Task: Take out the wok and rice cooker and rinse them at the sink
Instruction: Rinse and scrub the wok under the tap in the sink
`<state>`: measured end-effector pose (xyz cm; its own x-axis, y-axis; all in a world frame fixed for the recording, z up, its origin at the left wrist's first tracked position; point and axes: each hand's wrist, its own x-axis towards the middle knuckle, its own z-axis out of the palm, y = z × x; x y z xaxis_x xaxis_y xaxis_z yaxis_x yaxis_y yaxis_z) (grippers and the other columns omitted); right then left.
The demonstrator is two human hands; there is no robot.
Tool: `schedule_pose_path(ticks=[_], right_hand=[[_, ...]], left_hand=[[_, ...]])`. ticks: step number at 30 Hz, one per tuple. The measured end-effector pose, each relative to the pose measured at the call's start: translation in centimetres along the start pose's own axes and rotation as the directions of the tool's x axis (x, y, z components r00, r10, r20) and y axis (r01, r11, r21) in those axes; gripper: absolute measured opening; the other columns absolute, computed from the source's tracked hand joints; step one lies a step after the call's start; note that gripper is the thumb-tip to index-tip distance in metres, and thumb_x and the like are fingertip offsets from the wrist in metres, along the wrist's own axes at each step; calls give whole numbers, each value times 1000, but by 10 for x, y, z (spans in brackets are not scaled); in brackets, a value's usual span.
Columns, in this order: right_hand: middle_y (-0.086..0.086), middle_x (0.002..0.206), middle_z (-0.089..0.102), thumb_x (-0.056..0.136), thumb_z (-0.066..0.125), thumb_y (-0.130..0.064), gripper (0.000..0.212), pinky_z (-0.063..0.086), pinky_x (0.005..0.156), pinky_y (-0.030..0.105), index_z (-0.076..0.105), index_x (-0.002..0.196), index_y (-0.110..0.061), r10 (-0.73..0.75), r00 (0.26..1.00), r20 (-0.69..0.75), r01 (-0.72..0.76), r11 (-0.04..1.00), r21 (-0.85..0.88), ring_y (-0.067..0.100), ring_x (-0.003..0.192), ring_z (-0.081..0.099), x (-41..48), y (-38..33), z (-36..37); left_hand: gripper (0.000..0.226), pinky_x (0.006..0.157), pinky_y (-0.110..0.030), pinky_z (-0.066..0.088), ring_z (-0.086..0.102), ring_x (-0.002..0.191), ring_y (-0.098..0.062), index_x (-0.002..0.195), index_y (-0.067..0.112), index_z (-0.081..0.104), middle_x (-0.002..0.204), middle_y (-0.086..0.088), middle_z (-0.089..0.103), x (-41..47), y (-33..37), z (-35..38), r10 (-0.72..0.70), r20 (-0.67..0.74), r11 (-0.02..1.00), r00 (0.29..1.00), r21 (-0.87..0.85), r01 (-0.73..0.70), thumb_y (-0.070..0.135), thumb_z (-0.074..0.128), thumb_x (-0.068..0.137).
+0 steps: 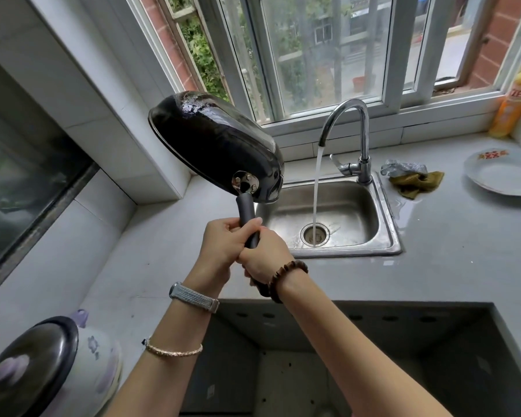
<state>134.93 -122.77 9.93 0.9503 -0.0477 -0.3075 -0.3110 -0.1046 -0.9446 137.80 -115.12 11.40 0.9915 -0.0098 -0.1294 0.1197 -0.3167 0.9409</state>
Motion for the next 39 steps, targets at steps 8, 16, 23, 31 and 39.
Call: schedule_pose_path(ticks=[8, 16, 23, 31, 39], right_hand=[[8, 79, 57, 86, 52, -9, 38, 41, 37, 19, 49, 124, -11, -22, 999, 26, 20, 999, 42, 14, 51, 54, -3, -1, -4], [9, 62, 45, 86, 48, 2, 6, 39, 39, 21, 49, 86, -5, 34, 987, 159, -61, 985, 164, 15, 45, 45, -2, 2, -16], [4, 55, 40, 86, 52, 1, 11, 34, 32, 16, 45, 80, -5, 135, 940, 313, -263, 871, 415, 7, 34, 40, 7, 11, -16], [-4, 49, 34, 95, 41, -5, 28, 26, 30, 13, 36, 70, -15, 56, 806, 589, -448, 708, 546, 3, 33, 32, 4, 15, -40], [3, 59, 46, 94, 48, -2, 12, 44, 47, 22, 41, 89, -11, 65, 768, 637, -416, 807, 419, 11, 46, 48, 12, 16, -26]], left_hand=[[9, 64, -28, 57, 71, 68, -17, 79, 9, 72, 74, -11, 74, -1, 3, 2, 10, -1, 1000, 1000, -5, -10, 17, 74, 83], [18, 44, -21, 42, 58, 53, -19, 81, -2, 74, 64, -13, 66, 7, -4, 6, -183, 70, 974, 981, -120, 190, 16, 77, 79], [21, 66, -20, 54, 64, 67, -8, 65, 15, 62, 69, 7, 60, 21, -18, 21, -261, 525, 558, 810, -603, 570, 22, 63, 85], [29, 52, -18, 51, 51, 44, -4, 66, 15, 44, 50, 6, 46, 27, -15, 32, -268, 485, 600, 832, -592, 538, 17, 58, 92], [32, 45, -17, 45, 51, 44, -11, 59, 7, 50, 48, -1, 51, 33, -24, 15, -288, 154, 882, 945, -340, 325, 8, 58, 90]])
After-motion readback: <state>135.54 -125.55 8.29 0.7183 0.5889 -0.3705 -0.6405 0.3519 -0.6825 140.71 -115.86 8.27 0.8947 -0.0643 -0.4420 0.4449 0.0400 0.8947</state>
